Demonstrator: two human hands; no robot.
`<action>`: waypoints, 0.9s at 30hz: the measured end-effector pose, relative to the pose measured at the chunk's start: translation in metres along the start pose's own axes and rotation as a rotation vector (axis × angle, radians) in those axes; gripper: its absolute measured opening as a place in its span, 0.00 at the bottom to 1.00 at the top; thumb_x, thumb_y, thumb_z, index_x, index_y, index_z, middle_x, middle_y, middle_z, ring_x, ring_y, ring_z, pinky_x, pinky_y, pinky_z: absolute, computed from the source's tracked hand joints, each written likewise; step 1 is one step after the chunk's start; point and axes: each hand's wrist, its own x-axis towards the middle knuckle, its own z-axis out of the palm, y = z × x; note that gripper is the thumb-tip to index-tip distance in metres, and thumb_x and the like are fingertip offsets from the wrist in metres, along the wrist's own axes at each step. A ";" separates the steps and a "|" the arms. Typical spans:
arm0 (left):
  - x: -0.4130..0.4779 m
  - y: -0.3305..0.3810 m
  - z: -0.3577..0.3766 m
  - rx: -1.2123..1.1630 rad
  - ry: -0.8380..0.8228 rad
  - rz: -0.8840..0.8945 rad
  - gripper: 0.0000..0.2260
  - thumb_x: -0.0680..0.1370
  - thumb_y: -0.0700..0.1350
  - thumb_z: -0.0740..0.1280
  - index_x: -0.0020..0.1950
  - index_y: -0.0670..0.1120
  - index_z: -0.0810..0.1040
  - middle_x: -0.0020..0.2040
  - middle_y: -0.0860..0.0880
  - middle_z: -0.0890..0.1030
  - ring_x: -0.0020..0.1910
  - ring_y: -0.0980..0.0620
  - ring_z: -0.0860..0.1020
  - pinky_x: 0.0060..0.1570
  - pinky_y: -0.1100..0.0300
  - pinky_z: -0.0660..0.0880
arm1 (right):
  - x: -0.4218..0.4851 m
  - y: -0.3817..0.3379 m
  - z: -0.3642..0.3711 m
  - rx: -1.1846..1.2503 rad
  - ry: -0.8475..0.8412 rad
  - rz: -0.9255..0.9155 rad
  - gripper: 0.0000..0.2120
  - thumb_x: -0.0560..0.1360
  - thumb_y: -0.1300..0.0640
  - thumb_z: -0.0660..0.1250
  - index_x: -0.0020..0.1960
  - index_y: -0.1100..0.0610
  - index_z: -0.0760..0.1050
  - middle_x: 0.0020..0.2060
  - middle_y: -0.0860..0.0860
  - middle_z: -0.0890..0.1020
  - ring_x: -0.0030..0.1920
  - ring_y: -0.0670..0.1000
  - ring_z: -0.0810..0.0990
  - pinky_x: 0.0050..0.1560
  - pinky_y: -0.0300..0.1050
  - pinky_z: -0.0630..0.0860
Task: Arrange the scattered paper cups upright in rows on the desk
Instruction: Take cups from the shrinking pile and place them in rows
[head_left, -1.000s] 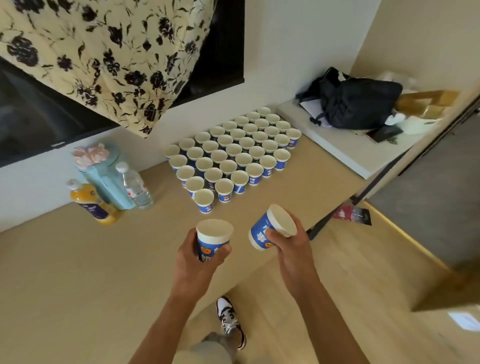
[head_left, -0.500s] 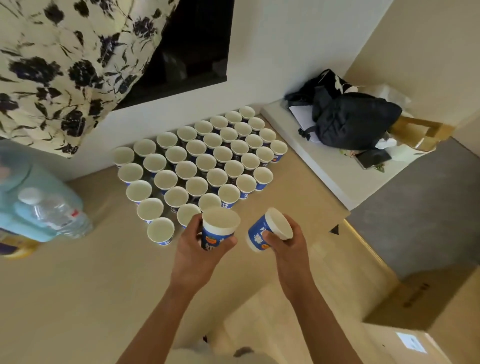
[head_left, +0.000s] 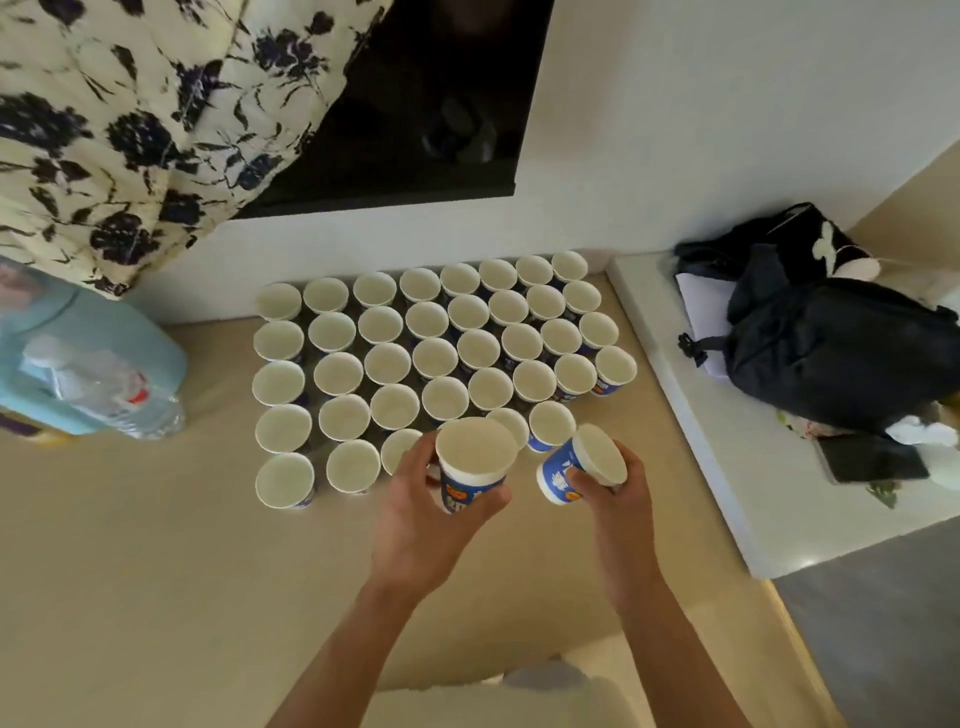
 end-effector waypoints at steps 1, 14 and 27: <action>0.001 0.003 0.014 -0.005 0.037 -0.007 0.24 0.66 0.47 0.83 0.57 0.57 0.77 0.49 0.61 0.82 0.47 0.61 0.79 0.42 0.73 0.74 | 0.013 0.000 -0.009 -0.031 -0.022 -0.003 0.29 0.68 0.65 0.78 0.66 0.57 0.72 0.60 0.56 0.81 0.48 0.39 0.83 0.45 0.33 0.78; -0.001 0.032 0.125 -0.025 0.208 -0.038 0.23 0.64 0.52 0.78 0.57 0.55 0.78 0.50 0.58 0.83 0.47 0.53 0.82 0.47 0.65 0.79 | 0.137 0.024 -0.079 -0.152 -0.262 -0.022 0.30 0.66 0.68 0.78 0.62 0.49 0.74 0.55 0.49 0.83 0.55 0.49 0.83 0.50 0.41 0.80; -0.015 0.036 0.136 0.030 0.244 -0.077 0.25 0.63 0.56 0.76 0.59 0.54 0.78 0.51 0.56 0.83 0.48 0.52 0.82 0.47 0.63 0.79 | 0.180 0.080 -0.075 -0.313 -0.314 -0.073 0.34 0.65 0.63 0.77 0.68 0.49 0.71 0.59 0.45 0.81 0.57 0.45 0.81 0.57 0.52 0.82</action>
